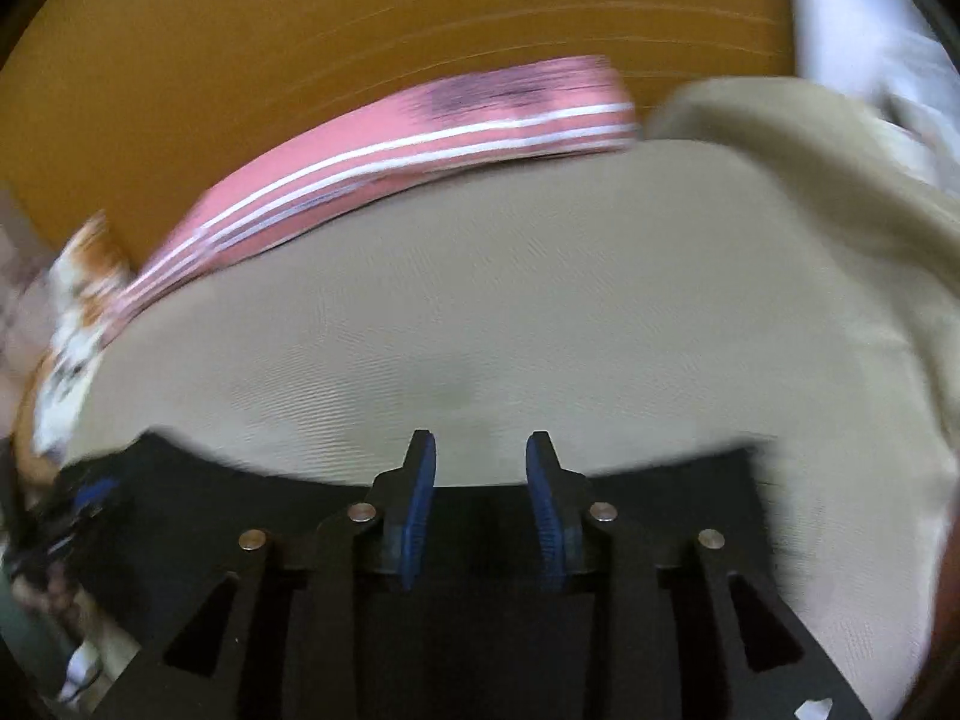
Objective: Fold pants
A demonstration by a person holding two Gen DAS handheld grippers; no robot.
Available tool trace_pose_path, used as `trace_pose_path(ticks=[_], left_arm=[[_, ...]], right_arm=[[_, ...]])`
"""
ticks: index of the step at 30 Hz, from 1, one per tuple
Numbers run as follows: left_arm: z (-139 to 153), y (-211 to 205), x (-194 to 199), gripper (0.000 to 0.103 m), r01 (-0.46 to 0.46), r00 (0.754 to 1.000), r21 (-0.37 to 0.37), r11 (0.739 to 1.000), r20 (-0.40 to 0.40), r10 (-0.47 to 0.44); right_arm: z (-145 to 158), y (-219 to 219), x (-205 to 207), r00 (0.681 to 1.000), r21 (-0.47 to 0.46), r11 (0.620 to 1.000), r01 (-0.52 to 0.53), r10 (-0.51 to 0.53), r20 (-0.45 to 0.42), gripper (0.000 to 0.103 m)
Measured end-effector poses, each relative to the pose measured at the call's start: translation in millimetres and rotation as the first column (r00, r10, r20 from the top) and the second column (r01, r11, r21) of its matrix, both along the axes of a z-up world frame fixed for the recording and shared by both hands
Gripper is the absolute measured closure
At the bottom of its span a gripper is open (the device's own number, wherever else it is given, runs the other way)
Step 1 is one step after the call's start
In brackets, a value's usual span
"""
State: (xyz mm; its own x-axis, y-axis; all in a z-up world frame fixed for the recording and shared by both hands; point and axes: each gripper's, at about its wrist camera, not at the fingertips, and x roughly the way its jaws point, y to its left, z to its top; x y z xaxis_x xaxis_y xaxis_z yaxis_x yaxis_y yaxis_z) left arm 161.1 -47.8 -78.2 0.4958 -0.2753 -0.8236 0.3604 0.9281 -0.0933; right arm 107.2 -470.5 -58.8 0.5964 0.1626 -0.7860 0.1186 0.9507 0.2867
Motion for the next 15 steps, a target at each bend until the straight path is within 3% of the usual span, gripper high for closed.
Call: trace_pose_path(ticks=[4, 8, 13, 15], left_arm=[[-4, 45, -15, 0.067, -0.081, 0.997, 0.015, 0.997, -0.004, 0.081], [-12, 92, -32, 0.067, -0.166, 0.985, -0.02, 0.986, -0.04, 0.165], [-15, 132, -52, 0.067, -0.192, 0.98, -0.124, 0.974, -0.069, 0.184], [-14, 139, -57, 0.067, -0.183, 0.982, -0.143, 0.973, -0.064, 0.176]], right_arm=[[-9, 88, 44, 0.972, 0.089, 0.969, -0.232, 0.235, -0.026, 0.073], [-24, 188, 92, 0.875, 0.213, 0.861, -0.461, 0.481, -0.049, 0.072], [-40, 278, 129, 0.768, 0.268, 0.756, -0.598, 0.636, -0.08, 0.061], [-45, 302, 137, 0.74, 0.274, 0.734, -0.621, 0.664, -0.103, 0.058]])
